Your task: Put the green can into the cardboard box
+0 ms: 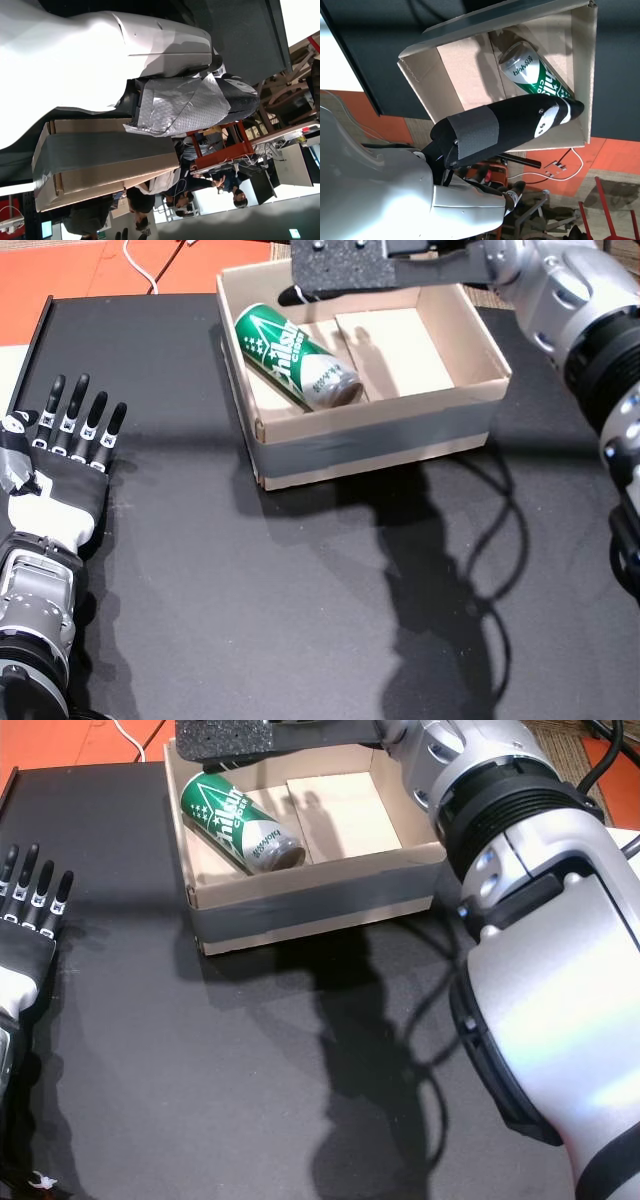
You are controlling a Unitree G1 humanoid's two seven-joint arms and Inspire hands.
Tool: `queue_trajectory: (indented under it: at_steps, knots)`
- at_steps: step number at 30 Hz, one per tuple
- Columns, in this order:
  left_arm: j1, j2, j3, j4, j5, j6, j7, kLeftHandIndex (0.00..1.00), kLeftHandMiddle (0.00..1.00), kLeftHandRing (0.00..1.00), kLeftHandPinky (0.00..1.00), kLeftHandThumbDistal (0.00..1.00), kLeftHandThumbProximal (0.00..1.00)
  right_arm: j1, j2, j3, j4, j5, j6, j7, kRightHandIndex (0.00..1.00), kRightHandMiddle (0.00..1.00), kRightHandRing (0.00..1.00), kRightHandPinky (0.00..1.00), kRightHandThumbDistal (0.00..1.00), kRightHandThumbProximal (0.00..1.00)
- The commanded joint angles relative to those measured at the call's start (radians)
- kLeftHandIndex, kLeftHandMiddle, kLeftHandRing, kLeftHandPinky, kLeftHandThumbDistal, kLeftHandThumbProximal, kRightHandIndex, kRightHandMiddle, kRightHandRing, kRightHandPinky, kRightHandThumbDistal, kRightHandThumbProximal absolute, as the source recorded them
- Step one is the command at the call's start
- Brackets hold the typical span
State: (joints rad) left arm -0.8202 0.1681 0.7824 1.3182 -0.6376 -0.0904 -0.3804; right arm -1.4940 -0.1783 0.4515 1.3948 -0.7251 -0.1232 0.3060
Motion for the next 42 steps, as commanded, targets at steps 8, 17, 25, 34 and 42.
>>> queue_trajectory:
  at_steps: [8,17,25,34,42]
  knots:
    - [-0.002,0.012,-0.002,0.012,0.01,-0.003,0.009,0.51,0.44,0.64,0.83,0.0,1.0,-0.022,-0.041,-0.047,-0.021,0.037,-0.128,-0.251,0.65,0.78,0.87,0.9,1.0,0.58]
    - [-0.004,0.023,-0.006,0.013,0.014,0.002,0.026,0.51,0.44,0.64,0.84,0.0,1.0,0.009,-0.122,-0.084,-0.054,0.044,-0.338,-0.846,0.79,0.87,0.96,0.98,1.0,0.64]
    - [-0.004,0.03,-0.004,0.013,0.012,0.004,0.024,0.5,0.42,0.62,0.81,0.0,1.0,0.106,-0.289,-0.112,-0.168,0.039,-0.57,-0.985,0.75,0.84,0.94,0.98,0.98,0.66]
    - [-0.003,0.032,-0.006,0.01,0.011,-0.002,0.017,0.54,0.48,0.65,0.83,0.0,1.0,0.452,-0.459,-0.205,-0.543,0.022,-0.724,-1.186,0.77,0.87,0.94,0.96,1.0,0.62]
    - [0.0,0.041,-0.003,0.011,0.011,0.004,0.012,0.57,0.5,0.66,0.84,0.0,1.0,0.813,-0.528,-0.386,-0.857,0.093,-0.717,-1.113,0.72,0.88,0.95,0.95,0.95,0.57]
